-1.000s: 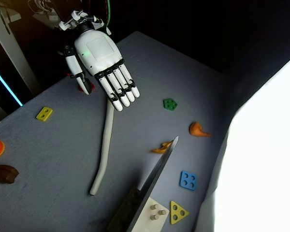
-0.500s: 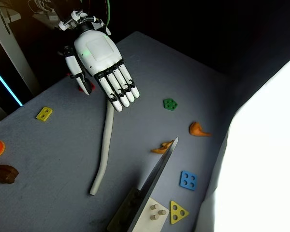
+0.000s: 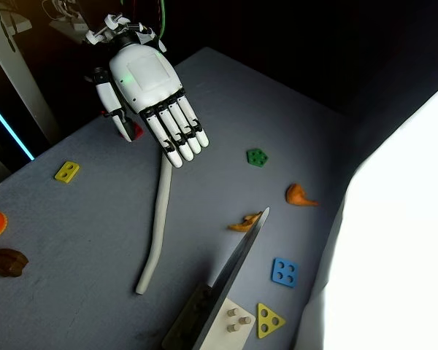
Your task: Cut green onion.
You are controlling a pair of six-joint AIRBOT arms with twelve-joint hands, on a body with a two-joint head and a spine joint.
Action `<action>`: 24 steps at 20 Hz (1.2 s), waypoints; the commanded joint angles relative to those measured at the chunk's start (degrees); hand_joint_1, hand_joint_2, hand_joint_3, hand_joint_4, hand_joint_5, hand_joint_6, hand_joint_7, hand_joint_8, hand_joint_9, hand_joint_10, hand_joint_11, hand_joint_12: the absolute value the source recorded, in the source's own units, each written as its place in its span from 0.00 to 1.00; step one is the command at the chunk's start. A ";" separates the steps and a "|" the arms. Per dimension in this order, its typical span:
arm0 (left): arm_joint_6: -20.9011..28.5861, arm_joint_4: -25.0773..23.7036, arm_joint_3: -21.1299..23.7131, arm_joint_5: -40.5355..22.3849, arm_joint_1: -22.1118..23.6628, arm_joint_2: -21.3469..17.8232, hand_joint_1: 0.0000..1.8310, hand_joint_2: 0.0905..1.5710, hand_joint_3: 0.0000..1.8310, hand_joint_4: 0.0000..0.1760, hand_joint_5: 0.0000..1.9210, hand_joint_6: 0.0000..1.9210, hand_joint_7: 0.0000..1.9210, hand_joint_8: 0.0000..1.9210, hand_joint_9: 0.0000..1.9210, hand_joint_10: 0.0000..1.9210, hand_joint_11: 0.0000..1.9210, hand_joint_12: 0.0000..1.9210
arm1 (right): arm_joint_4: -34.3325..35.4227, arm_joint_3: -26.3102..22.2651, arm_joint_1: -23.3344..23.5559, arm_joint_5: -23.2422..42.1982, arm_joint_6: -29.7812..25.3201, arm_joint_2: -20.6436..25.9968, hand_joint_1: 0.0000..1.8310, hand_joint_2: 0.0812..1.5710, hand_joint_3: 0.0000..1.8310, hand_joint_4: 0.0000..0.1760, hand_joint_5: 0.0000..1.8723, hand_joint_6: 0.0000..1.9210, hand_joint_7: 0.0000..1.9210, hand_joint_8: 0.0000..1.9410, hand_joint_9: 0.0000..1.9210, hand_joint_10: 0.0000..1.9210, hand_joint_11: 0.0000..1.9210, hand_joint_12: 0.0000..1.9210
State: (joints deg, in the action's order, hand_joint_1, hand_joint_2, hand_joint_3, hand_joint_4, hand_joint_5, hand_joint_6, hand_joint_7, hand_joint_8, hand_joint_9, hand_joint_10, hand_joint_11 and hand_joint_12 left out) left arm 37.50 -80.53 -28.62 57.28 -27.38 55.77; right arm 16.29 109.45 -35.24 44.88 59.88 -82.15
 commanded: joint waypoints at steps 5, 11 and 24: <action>-0.16 -4.66 0.11 1.30 0.39 -0.27 0.18 0.91 0.00 0.00 0.00 0.00 0.00 0.00 0.00 0.00 0.00 0.00 | -0.35 -4.75 -0.20 9.75 -0.19 4.78 0.45 0.54 0.00 0.35 0.00 0.00 0.00 0.00 0.00 0.00 0.00 0.00; -0.16 -4.66 0.20 1.31 0.54 -0.56 0.19 0.91 0.00 0.00 0.00 0.00 0.00 0.00 0.00 0.00 0.00 0.00 | -3.16 -15.58 0.01 12.32 -0.19 12.71 0.47 0.53 0.00 0.37 0.00 0.00 0.00 0.00 0.00 0.00 0.00 0.00; 0.20 -4.66 0.15 2.17 0.93 -0.56 0.19 0.85 0.00 0.00 0.26 0.03 0.34 0.03 0.32 0.06 0.01 0.68 | -9.89 -40.96 0.76 9.62 0.57 31.22 0.02 0.74 0.00 0.00 0.45 0.12 0.48 0.04 0.39 0.24 0.16 0.69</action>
State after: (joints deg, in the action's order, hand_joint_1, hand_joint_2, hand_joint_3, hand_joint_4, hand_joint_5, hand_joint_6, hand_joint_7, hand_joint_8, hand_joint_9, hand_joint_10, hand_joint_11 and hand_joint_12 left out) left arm 37.56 -80.88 -28.51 57.76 -27.16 55.46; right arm 5.96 67.81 -34.59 47.64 60.58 -51.20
